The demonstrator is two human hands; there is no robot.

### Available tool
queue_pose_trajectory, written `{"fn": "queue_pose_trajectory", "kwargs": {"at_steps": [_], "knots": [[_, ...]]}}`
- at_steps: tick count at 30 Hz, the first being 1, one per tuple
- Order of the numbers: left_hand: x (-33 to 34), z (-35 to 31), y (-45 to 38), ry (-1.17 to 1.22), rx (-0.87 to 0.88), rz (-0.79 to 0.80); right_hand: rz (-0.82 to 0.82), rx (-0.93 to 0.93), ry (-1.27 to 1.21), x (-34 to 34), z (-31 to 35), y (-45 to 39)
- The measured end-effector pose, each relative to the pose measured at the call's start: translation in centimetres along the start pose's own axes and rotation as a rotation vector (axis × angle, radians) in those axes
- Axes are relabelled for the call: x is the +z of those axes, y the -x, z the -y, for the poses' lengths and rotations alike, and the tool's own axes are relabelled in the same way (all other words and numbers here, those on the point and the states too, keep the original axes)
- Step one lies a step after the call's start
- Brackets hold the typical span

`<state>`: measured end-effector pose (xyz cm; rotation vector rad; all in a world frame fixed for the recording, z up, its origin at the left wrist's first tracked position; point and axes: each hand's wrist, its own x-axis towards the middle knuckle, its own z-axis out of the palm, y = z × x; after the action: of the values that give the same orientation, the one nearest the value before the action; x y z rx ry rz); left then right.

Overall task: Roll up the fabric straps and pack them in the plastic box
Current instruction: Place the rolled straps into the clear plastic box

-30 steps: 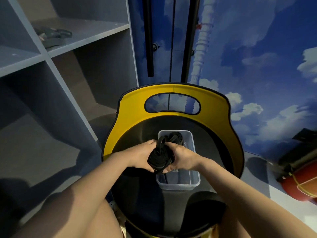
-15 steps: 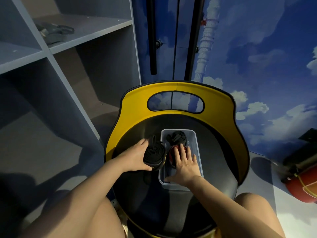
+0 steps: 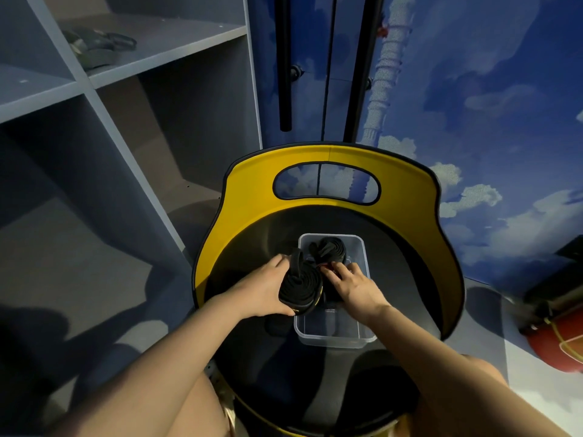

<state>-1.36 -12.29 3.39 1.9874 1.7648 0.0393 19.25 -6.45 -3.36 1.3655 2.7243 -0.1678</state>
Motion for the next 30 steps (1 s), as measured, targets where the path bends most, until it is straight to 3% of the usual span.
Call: {"fn": "queue_pose_trajectory", "kwargs": {"at_steps": [6,11,18,25,30], "knots": [[0.5,-3.2,-1.2,-0.002,0.127,0.031,0.039,-0.116,-0.114,-0.3,-2.6,-1.3],[1.0,-4.2,-1.7,0.037,0.163,0.108,-0.139,-0.261,-0.140,-0.6,-3.5,-1.0],[1.5,-3.4,-1.8,0.005,0.133,0.268,0.042,-0.133,-0.233,-1.1,-3.8,-1.7],[1.1,-3.2,-3.8,0.063,0.061,0.412,0.024,-0.148,-0.235,-0.5,-4.2,-1.9],[1.6,-2.9,-4.9,0.070,0.049,0.379,0.037,-0.159,-0.244,0.2,-4.5,-2.2]]}}
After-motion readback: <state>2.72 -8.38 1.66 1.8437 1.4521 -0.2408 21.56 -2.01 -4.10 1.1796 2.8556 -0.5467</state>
